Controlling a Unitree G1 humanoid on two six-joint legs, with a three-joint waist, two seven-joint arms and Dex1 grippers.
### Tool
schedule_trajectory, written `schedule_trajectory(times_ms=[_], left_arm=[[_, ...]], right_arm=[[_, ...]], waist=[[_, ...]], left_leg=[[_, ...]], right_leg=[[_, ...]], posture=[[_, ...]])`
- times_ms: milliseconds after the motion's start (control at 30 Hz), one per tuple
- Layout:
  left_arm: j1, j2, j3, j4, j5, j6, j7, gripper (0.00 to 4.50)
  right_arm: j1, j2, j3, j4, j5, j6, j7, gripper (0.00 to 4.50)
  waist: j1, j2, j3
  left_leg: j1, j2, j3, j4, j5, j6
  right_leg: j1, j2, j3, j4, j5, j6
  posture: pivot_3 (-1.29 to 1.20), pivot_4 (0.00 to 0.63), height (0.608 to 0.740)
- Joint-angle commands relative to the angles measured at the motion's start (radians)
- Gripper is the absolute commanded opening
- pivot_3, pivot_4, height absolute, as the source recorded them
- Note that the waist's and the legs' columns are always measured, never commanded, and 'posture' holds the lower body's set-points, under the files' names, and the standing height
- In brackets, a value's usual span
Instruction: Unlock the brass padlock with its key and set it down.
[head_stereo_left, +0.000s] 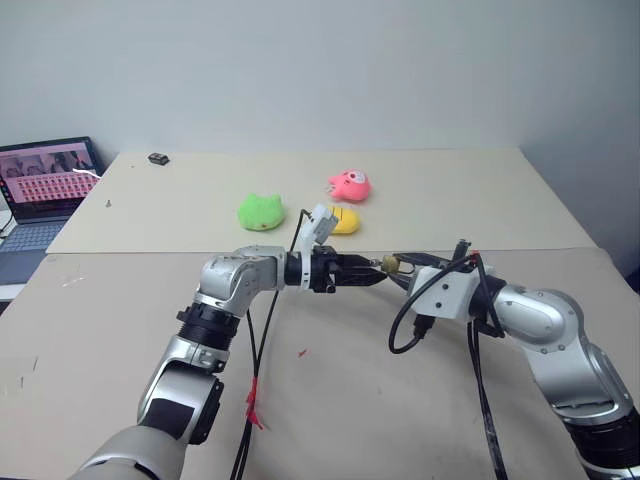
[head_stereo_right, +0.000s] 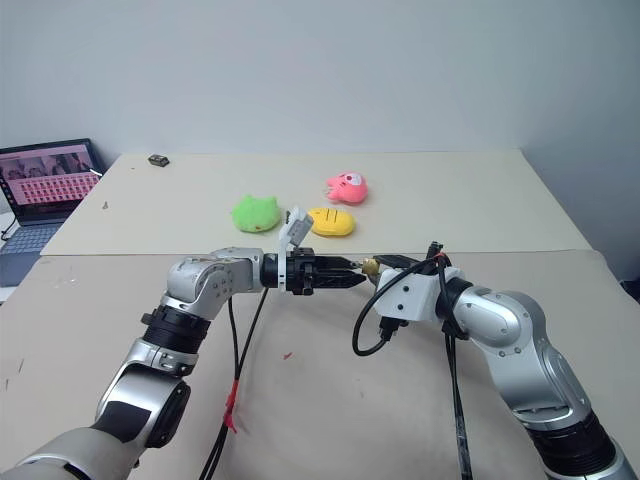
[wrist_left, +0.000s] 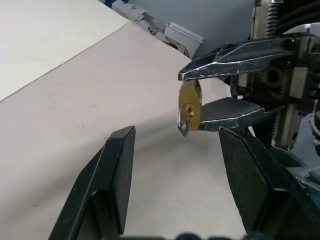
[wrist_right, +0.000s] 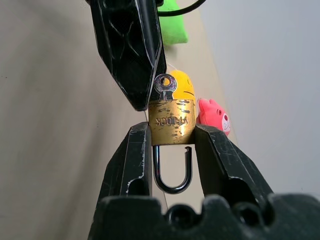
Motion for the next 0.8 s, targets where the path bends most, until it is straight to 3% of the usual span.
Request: schedule_trajectory(times_ms=[33,433,533,700,800], left_arm=[[-0.033,-0.008,0.032,-0.002,0.000,-0.023,0.007,2.81],[-0.039,0.001,0.031,-0.004,0.007,-0.012,0.004,2.81],[-0.037,-0.002,0.032,-0.003,0.006,-0.011,0.006,2.09],[-0.032,0.001,0.012,-0.019,-0.001,-0.001,-0.017,0.21],[-0.034,0.000,0.008,-0.020,-0.002,0.002,-0.026,0.05]], right_arm=[[-0.018,0.008,-0.014,-0.042,0.020,0.010,0.001,0.91],[-0.035,0.043,0.028,-0.047,0.017,0.018,0.001,0.91],[-0.044,0.051,0.040,-0.044,0.012,0.017,-0.003,0.91],[-0.058,0.065,0.051,-0.044,0.003,0.021,-0.007,0.91],[-0.064,0.061,0.047,-0.040,0.003,0.018,-0.006,0.91]], waist=[[0.000,0.000,0.000],[0.001,0.000,0.001],[0.001,0.000,0.000],[0.000,0.001,0.001],[0.000,0.001,0.001]], left_leg=[[0.000,0.000,0.000,0.000,0.000,0.000],[0.000,0.000,0.000,0.000,0.000,0.000],[0.000,0.000,0.000,0.000,0.000,0.000],[0.000,0.000,0.000,0.000,0.000,0.000],[0.000,0.000,0.000,0.000,0.000,0.000]], right_leg=[[0.000,0.000,0.000,0.000,0.000,0.000],[0.000,0.000,0.000,0.000,0.000,0.000],[0.000,0.000,0.000,0.000,0.000,0.000],[0.000,0.000,0.000,0.000,0.000,0.000],[0.000,0.000,0.000,0.000,0.000,0.000]], posture=[[0.00,0.150,0.655],[0.00,0.150,0.655],[0.00,0.150,0.655],[0.00,0.150,0.655],[0.00,0.150,0.655]])
